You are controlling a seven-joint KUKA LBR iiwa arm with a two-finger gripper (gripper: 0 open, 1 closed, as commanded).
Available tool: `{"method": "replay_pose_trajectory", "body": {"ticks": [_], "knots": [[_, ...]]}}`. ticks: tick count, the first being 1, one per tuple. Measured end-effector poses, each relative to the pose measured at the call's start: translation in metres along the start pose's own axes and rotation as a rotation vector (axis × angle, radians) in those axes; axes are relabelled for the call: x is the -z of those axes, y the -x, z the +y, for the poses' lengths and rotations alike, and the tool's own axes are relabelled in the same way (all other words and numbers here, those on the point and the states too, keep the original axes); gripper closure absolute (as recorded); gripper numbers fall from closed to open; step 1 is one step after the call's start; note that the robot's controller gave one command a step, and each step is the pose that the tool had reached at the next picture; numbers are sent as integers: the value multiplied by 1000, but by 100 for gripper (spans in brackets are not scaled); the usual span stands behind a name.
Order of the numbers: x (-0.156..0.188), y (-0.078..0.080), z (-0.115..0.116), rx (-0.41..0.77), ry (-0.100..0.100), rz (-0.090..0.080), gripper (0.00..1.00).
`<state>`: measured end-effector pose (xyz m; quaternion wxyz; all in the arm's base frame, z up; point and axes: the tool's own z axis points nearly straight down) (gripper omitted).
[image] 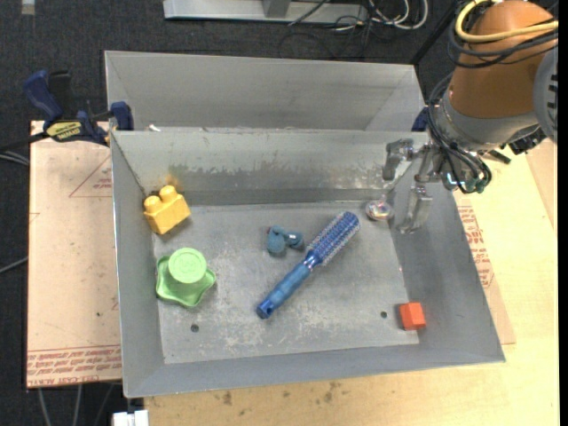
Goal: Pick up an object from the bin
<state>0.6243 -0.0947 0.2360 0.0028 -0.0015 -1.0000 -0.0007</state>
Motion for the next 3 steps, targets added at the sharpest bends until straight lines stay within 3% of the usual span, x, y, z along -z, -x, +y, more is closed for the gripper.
{"method": "replay_pose_trajectory", "body": {"ticks": [1, 2, 3], "knots": [[-101, 18, 57, -51, 3, 0, 0], [-168, 12, 72, -23, -3, -2, 0], [-167, 13, 72, -24, -1, -6, 100]]}}
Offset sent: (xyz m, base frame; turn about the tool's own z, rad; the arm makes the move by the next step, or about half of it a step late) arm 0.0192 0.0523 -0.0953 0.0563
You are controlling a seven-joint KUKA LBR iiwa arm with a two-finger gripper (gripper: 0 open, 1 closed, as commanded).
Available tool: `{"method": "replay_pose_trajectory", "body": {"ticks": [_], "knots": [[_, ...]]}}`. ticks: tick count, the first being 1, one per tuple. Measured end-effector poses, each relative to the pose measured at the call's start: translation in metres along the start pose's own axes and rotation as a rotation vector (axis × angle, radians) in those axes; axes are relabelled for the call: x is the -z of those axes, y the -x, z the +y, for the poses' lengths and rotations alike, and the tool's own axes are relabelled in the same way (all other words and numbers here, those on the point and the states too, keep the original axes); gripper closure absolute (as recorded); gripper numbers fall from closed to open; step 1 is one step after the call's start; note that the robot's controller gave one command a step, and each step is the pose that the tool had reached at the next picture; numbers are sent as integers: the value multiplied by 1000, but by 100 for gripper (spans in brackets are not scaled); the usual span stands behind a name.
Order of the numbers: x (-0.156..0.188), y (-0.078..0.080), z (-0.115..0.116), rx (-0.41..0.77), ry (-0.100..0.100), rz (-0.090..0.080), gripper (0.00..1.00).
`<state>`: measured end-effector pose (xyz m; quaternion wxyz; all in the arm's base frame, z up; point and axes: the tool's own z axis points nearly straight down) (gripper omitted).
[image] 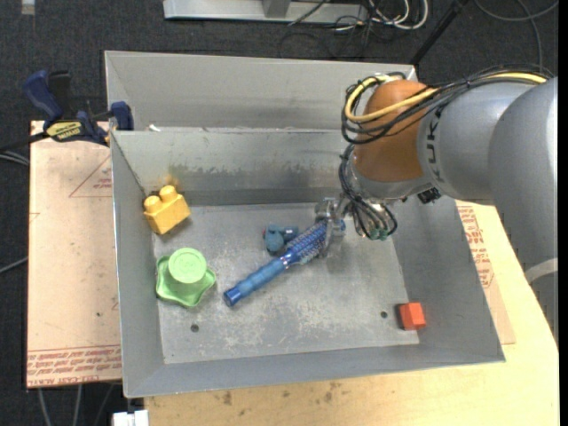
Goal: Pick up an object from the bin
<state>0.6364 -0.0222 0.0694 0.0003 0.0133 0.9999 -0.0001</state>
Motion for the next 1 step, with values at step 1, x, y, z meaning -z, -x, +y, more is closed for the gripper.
{"method": "replay_pose_trajectory", "body": {"ticks": [1], "knots": [[143, -23, 40, -13, 2, -8, 100]]}}
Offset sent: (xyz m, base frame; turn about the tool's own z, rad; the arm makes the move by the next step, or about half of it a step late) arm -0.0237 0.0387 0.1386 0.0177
